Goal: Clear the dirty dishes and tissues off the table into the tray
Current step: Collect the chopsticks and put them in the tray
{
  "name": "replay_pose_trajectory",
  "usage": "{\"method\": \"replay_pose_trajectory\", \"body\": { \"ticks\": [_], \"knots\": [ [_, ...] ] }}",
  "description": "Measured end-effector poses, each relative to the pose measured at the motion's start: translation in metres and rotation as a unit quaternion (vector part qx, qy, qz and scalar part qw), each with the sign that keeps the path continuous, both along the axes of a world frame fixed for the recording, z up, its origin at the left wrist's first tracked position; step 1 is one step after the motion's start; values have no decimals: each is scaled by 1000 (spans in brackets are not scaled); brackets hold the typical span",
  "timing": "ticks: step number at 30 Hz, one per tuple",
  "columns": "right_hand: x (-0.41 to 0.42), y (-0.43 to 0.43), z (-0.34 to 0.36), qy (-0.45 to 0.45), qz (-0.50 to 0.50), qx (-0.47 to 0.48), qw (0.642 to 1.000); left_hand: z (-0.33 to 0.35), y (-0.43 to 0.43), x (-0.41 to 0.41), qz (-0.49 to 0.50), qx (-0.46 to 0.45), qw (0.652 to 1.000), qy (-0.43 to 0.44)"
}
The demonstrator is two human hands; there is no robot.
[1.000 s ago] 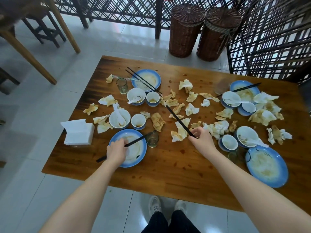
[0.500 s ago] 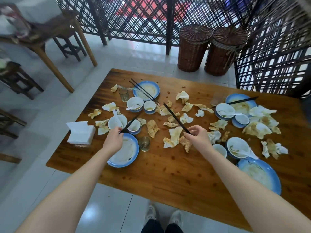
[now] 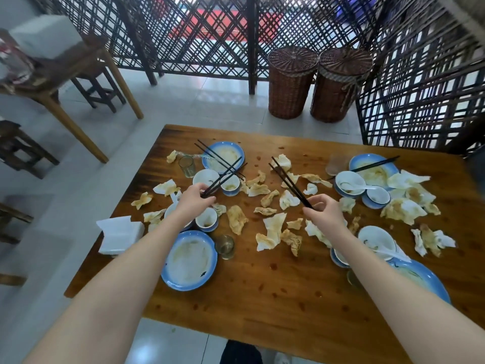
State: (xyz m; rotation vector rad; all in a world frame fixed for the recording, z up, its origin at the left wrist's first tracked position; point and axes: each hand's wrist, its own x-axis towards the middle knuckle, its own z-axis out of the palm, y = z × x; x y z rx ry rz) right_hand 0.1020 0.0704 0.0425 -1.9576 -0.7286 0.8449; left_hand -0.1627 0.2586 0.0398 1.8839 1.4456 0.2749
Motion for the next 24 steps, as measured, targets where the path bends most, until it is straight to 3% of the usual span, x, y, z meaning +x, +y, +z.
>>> {"method": "replay_pose_trajectory", "body": {
  "ticks": [12, 24],
  "knots": [
    [26, 46, -10, -26, -98, -31, 994, -9, 130, 56, -103, 10, 992, 72],
    [22, 80, -42, 18, -132, -53, 990, -80, 196, 107, -221, 88, 944, 228]
  ]
}}
